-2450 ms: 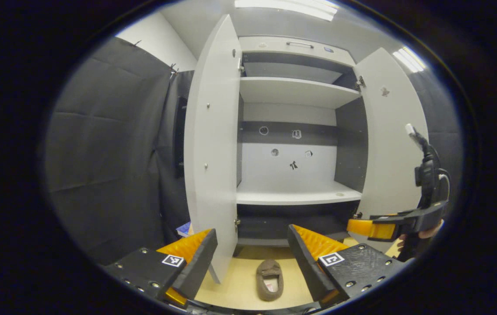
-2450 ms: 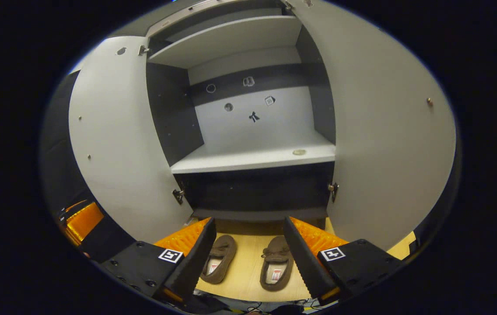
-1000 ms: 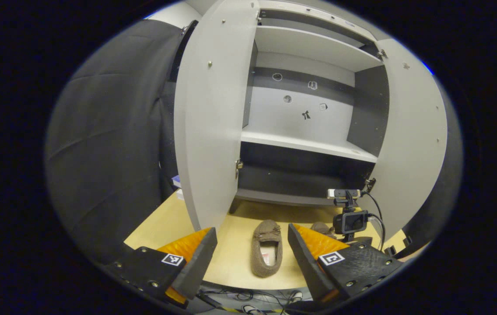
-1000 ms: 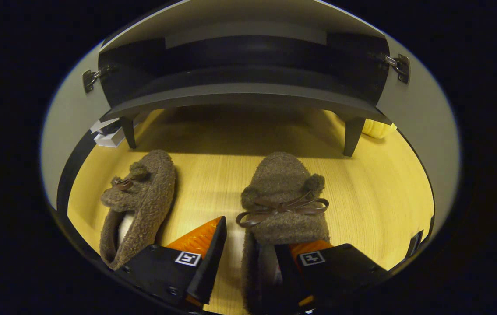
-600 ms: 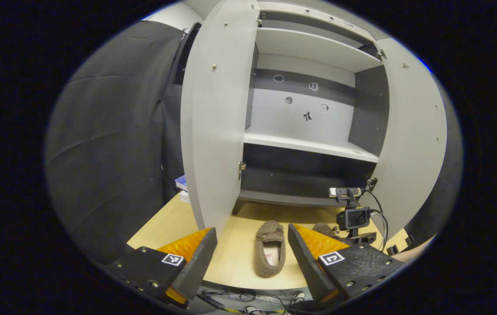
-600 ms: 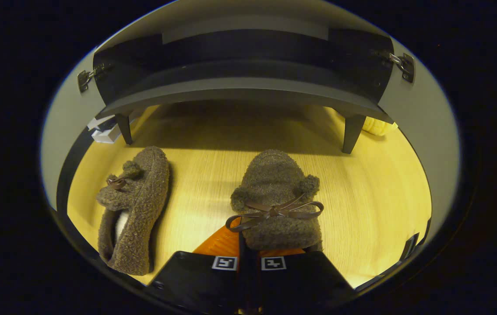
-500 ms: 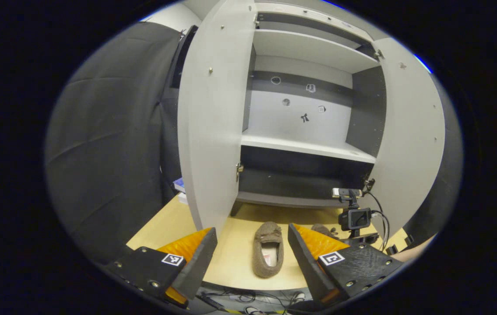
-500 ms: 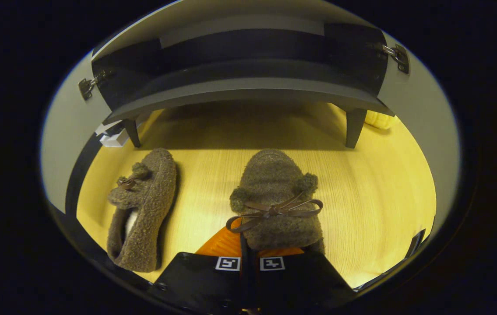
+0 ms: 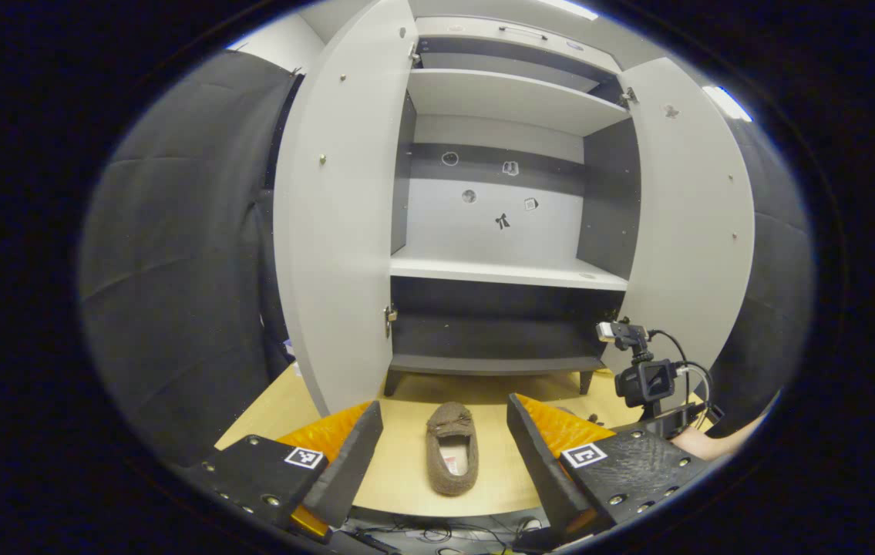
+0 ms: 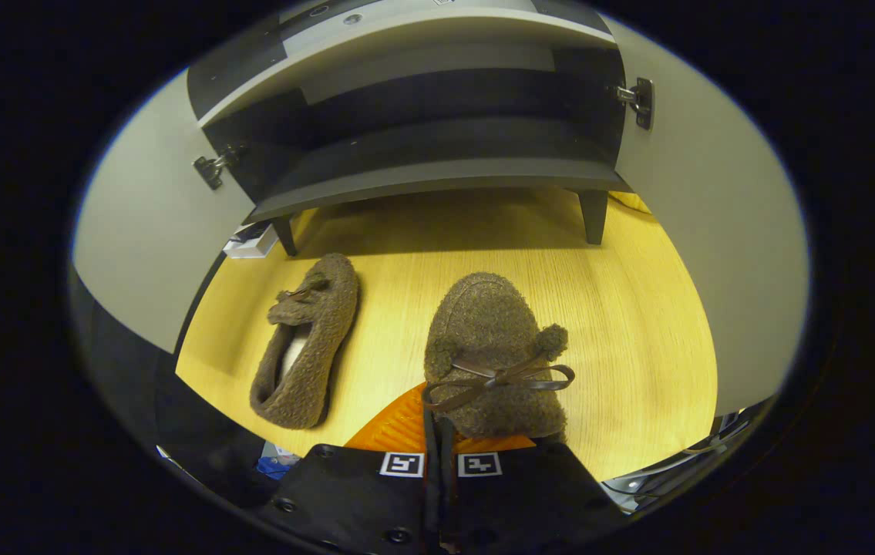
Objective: Grab one shoe with the right hand and put it into the shoe cabinet, grab the other shoe with the left hand and put it into the shoe cabinet; then close the right door with the right hand and the left door with the left hand.
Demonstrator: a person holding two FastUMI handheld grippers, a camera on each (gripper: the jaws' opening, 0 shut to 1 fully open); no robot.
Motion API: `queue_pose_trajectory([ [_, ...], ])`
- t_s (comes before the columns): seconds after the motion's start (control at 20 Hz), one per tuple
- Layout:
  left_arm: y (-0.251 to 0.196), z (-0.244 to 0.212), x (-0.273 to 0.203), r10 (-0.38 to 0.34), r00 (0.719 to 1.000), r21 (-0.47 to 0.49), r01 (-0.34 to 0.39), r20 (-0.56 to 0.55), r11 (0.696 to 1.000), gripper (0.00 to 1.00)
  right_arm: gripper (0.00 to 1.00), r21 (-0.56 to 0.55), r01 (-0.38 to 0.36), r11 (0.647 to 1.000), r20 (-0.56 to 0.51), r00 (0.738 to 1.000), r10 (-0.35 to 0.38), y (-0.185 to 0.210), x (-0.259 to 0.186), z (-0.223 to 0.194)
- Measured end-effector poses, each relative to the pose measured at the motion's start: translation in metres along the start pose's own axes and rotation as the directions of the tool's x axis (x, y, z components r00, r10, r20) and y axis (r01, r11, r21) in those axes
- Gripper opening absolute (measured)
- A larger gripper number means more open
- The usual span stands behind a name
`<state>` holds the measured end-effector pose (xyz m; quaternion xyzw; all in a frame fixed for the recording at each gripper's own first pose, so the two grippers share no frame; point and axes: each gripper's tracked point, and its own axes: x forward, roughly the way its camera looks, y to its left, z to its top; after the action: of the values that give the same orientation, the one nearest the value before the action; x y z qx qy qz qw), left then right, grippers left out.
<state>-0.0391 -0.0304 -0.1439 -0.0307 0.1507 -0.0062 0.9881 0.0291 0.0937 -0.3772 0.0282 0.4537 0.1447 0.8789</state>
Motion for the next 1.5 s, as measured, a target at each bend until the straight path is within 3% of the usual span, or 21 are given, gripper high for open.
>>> queue_pose_trajectory([
  [0.35, -0.001, 0.001, -0.001, -0.006, 1.000, 0.017, 0.006, 0.015, 1.000, 0.95, 0.02, -0.051, -0.064, 0.997, 0.095, 0.993, 0.069, 0.027, -0.069, 0.027],
  [0.4, 0.000, 0.002, -0.001, -0.005, 1.000, 0.016, 0.005, 0.016, 1.000, 1.00, 0.02, -0.057, -0.073, 0.996, 0.109, 0.991, 0.078, 0.032, -0.078, 0.034],
  [0.45, 0.000, 0.002, -0.002, -0.003, 1.000, 0.017, 0.003, 0.016, 1.000, 0.95, 0.02, -0.059, -0.086, 0.995, 0.132, 0.987, 0.093, 0.040, -0.091, 0.041],
  [0.55, 0.001, 0.004, -0.003, 0.002, 1.000, 0.038, -0.003, 0.023, 0.999, 1.00, 0.02, -0.051, -0.135, 0.990, 0.196, 0.970, 0.142, 0.054, -0.108, 0.066],
  [0.8, 0.002, 0.014, -0.007, -0.005, 0.999, 0.090, 0.000, 0.050, 0.996, 0.95, 0.02, -0.065, -0.167, 0.984, 0.324, 0.929, 0.179, 0.065, -0.146, 0.129],
  [0.85, 0.003, 0.015, -0.008, -0.004, 0.999, 0.096, -0.001, 0.054, 0.995, 1.00, 0.02, -0.070, -0.166, 0.984, 0.345, 0.921, 0.180, 0.066, -0.151, 0.142],
  [1.05, 0.009, 0.031, -0.013, -0.008, 0.996, 0.144, -0.006, 0.094, 0.990, 1.00, 0.02, -0.098, -0.150, 0.984, 0.436, 0.882, 0.178, 0.066, -0.167, 0.202],
  [1.1, 0.009, 0.036, -0.011, -0.013, 0.995, 0.158, -0.004, 0.103, 0.987, 0.95, 0.02, -0.111, -0.137, 0.984, 0.458, 0.872, 0.173, 0.064, -0.172, 0.217],
  [1.2, 0.006, 0.047, -0.003, -0.035, 0.992, 0.174, 0.014, 0.121, 0.985, 1.00, 0.02, -0.124, -0.108, 0.986, 0.507, 0.848, 0.157, 0.058, -0.180, 0.251],
  [1.3, 0.002, 0.060, 0.002, -0.045, 0.988, 0.180, 0.018, 0.148, 0.983, 0.95, 0.02, -0.118, -0.087, 0.989, 0.551, 0.823, 0.139, 0.052, -0.185, 0.286],
  [1.5, -0.023, 0.075, 0.023, -0.105, 0.984, 0.102, 0.091, 0.145, 0.991, 0.95, 0.02, -0.051, -0.031, 0.998, 0.573, 0.818, 0.055, 0.036, -0.168, 0.342],
])
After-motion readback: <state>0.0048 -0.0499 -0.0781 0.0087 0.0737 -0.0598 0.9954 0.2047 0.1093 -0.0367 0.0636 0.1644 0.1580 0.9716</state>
